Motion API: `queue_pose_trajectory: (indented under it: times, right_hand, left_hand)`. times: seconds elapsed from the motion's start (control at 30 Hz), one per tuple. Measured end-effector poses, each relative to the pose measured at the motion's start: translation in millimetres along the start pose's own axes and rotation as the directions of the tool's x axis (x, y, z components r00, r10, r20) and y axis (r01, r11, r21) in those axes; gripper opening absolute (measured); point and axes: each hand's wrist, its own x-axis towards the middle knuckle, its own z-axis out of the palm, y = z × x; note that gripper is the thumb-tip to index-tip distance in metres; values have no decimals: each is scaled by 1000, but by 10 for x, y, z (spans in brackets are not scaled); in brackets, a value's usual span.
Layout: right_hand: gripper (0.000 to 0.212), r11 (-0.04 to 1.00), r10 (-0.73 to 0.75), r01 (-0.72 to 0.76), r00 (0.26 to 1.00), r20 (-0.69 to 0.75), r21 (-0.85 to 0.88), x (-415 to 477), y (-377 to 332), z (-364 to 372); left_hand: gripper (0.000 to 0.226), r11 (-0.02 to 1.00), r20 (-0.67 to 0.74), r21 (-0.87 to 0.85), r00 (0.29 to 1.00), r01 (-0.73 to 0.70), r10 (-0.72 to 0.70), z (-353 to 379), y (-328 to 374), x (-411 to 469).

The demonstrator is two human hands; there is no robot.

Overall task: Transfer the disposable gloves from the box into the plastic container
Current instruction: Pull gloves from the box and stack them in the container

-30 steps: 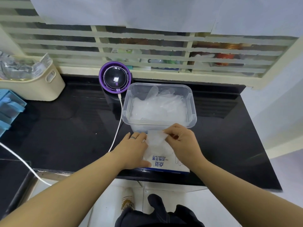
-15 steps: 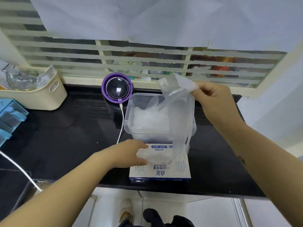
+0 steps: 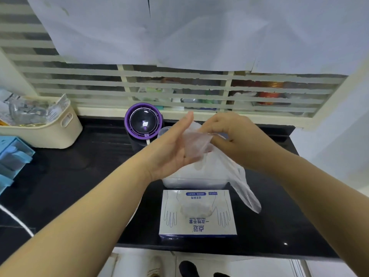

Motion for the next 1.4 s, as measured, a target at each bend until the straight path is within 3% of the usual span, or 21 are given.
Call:
queue_pose_trajectory:
  times: [0.17,0.33,0.43,0.57,0.7,0.73,0.8,0.87,0.9,0.93,1.0,1.07,1.17,1.23,1.3,1.4]
  right_hand:
    - [43,996,-12,16,999,51,-84,127,100,-73]
    - [59,997,-59,58,998,-14,-56,196,190,-88]
    - [58,993,-18,32,993,117,-113,287,283,128]
    - [53,980,90,-22,933,349,-196,393,527,592]
    - [49,985,109,-34,887,449,-172,422,723,955]
    - [48,986,104,-28,878,467,-167,433,765,1030]
    - [45,985,93,-9,864,495,-170,474,842,1172]
    - [42,986,80,6,858,507,-166,522,895,1290]
    - [41,987,74,11,860,505,-162,545,915,1336]
    - [40,988,65,15,863,501,-153,567,926,1377]
    - [39,993,43,19,861,508,-115,584,923,1431]
    - [37,998,31,-2,861,508,-59,558,921,1409]
    - [35,992,112,-126,899,424,3,499,991,1282]
    - [33,975,222,-216,907,357,-59,489,1085,1247]
    - [37,942,330,-288,881,338,-169,515,1162,1298]
    - [66,883,469,-408,793,389,-232,553,1202,1415]
  left_hand:
    - [34,997,-231,-2,970,-78,76,-17,196,209]
    - [40,990,-174,-136,985,-27,3,-250,274,331]
    - [38,992,-216,-90,971,87,-105,-405,123,452]
    - [36,960,-354,39,902,276,-246,-612,-160,539]
    - [45,909,-483,263,860,323,-165,-752,-223,577]
    - [51,852,-515,400,852,337,-96,-771,-220,571]
    - [57,568,-514,748,841,342,171,-789,-216,519]
    - [48,246,-307,946,828,211,468,-727,-208,495]
    - [40,154,-195,979,848,136,493,-692,-207,524]
    - [36,80,-116,993,896,90,429,-669,-221,586]
    - [36,-71,-91,992,986,102,138,-687,-322,756]
    - [40,-143,-148,980,988,140,-48,-760,-431,899]
    - [50,-166,-183,972,977,164,-113,-848,-553,1007]
    - [56,-224,-191,963,968,152,-164,-851,-605,1054]
    - [58,-260,-224,951,953,168,-203,-825,-646,1093]
    - [56,-270,-283,939,926,215,-250,-791,-717,1148]
